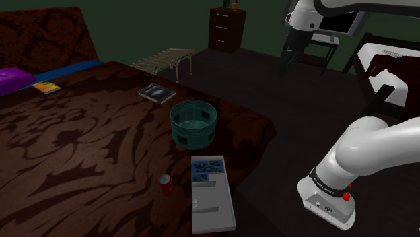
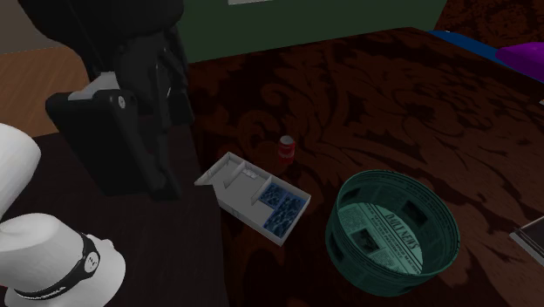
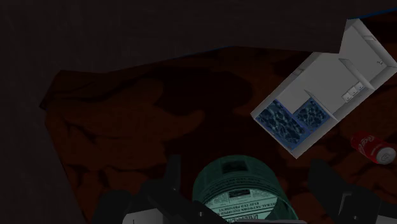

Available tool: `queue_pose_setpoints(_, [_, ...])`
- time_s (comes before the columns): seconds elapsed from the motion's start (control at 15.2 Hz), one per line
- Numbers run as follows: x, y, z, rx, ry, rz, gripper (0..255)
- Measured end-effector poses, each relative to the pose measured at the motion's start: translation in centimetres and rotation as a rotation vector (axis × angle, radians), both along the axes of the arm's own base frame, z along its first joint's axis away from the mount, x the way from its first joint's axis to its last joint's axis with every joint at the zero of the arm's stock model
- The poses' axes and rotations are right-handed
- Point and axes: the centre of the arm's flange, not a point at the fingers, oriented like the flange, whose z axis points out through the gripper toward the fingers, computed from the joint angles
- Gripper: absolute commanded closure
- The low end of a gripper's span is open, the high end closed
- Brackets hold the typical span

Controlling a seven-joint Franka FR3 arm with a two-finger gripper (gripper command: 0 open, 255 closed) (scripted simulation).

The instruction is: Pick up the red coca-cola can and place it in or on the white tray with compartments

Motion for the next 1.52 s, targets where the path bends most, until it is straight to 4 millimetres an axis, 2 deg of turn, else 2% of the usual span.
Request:
queue_pose_setpoints(0.13, [0.2, 0.3, -0.4, 0.0, 0.0, 0.001, 0])
queue_pose_setpoints(0.46, [1.6, 4.5, -4.1, 0.003, -0.002, 0.006, 0])
queue_pose_setpoints(1.52, [7.0, 19.1, -18.3, 0.014, -0.009, 0.022, 0])
